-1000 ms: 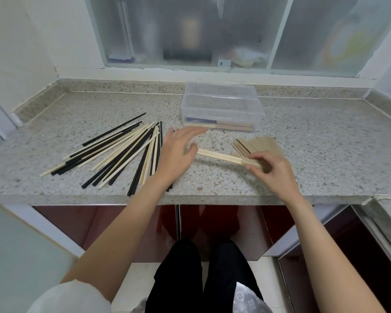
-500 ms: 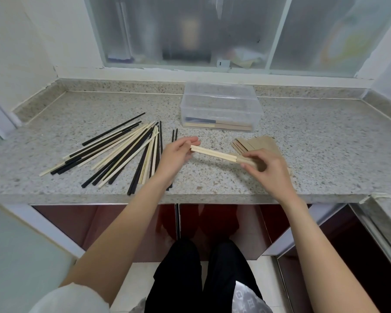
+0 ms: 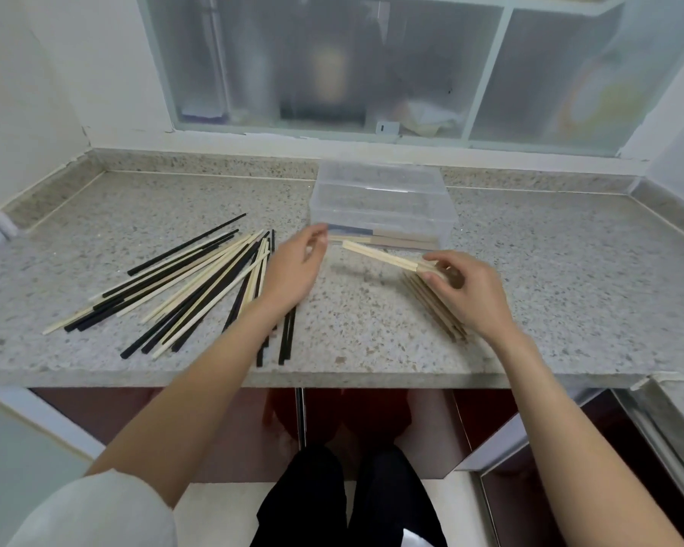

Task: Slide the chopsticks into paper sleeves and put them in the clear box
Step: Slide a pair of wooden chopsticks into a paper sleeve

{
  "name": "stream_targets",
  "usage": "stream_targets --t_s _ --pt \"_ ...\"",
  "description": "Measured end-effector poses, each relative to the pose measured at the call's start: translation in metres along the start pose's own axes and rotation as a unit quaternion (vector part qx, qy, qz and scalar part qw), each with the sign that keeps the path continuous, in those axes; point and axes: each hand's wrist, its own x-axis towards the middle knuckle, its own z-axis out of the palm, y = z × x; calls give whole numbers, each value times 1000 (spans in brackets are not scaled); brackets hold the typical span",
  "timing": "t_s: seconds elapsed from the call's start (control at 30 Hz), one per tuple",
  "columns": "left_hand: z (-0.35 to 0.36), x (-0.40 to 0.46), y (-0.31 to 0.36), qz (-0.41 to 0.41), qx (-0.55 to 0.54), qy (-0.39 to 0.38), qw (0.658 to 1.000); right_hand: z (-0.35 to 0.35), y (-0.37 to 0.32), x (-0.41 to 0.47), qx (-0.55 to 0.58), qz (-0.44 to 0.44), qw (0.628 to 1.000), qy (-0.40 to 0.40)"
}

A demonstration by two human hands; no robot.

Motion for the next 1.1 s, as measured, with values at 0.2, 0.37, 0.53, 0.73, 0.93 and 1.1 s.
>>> stream_targets --t_s 0.2,0.37,0.53,0.73,0.93,1.1 --pt "0 74 -27 102 150 -28 983 -5 13 120 -131 -9 991 -26" --pt "8 98 -53 91 231 -111 962 29 23 192 -190 -1 960 -207" --pt "10 97 -63 102 212 -124 964 47 24 190 -57 44 956 -284" --pt "3 74 -47 77 191 64 976 15 9 125 13 -3 996 -92" --pt "-5 21 -50 6 288 -43 957 5 21 21 -125 43 989 -66" --pt "-5 -9 -55 15 386 -101 917 22 31 -7 -246 105 954 -138"
